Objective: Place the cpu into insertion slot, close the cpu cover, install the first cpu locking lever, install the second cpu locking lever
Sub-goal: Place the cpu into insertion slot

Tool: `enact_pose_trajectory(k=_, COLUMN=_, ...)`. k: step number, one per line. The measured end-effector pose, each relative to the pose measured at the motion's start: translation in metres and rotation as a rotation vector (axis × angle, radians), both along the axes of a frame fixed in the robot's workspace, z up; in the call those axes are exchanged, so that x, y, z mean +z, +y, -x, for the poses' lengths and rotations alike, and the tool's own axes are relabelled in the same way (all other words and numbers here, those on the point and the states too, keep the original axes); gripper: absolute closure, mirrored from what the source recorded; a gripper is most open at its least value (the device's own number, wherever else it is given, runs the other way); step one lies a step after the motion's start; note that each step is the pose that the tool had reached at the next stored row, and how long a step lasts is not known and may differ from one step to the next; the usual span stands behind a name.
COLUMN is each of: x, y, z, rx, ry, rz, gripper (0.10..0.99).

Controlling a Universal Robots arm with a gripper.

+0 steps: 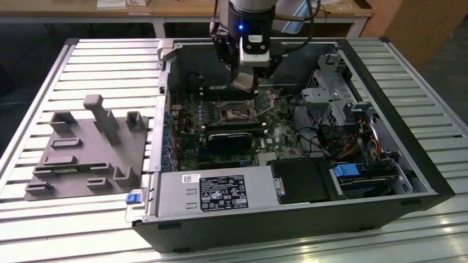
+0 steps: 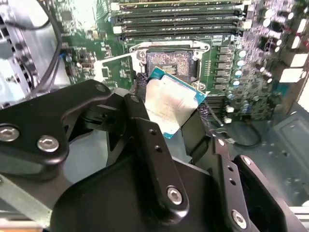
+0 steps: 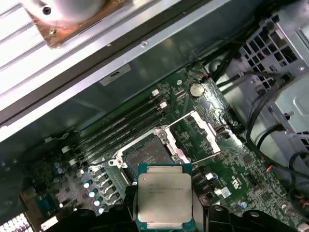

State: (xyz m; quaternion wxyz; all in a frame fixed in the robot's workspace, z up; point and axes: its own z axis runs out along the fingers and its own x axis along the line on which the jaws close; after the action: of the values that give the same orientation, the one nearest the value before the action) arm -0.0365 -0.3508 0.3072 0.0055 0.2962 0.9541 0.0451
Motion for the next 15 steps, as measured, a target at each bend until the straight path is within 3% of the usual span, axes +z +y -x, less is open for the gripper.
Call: enact_pose_trajectory(k=15, x=-0.0115, y=0.0000, z=0.0000, rx=-0.272, ry=0.0000, rz=0.000, gripper=0.549)
